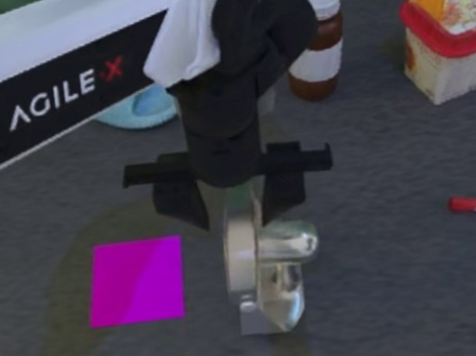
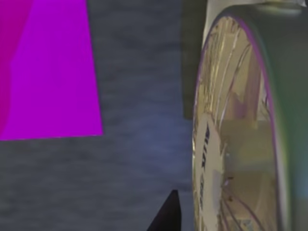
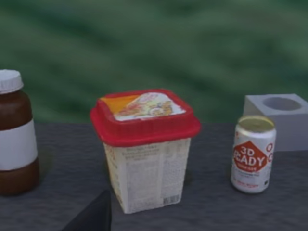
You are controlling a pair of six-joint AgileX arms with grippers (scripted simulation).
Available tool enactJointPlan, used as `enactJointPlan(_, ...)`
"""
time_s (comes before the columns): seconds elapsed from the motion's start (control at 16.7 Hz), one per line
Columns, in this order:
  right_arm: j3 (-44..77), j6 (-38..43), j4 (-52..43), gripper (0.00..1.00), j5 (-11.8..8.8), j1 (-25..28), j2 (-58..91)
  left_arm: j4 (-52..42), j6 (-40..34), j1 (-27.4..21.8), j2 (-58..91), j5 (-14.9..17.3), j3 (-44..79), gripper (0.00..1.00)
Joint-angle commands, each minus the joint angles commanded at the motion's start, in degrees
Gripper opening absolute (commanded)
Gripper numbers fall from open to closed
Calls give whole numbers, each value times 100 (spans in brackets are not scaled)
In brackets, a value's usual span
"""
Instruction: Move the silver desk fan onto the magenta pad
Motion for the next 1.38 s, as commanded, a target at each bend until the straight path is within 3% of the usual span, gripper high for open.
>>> enactJointPlan(0.3,0,0,0,100,0,0,0,0,0,0,0,0,0,2)
enactJointPlan(0.36,0,0,0,100,0,0,0,0,0,0,0,0,0,0)
enactJointPlan(0.9,0,0,0,100,0,0,0,-23,9,4,5,-2,22,0)
enactJointPlan(1.38,0,0,0,100,0,0,0,-1154,-3,106,73,-1,1224,0)
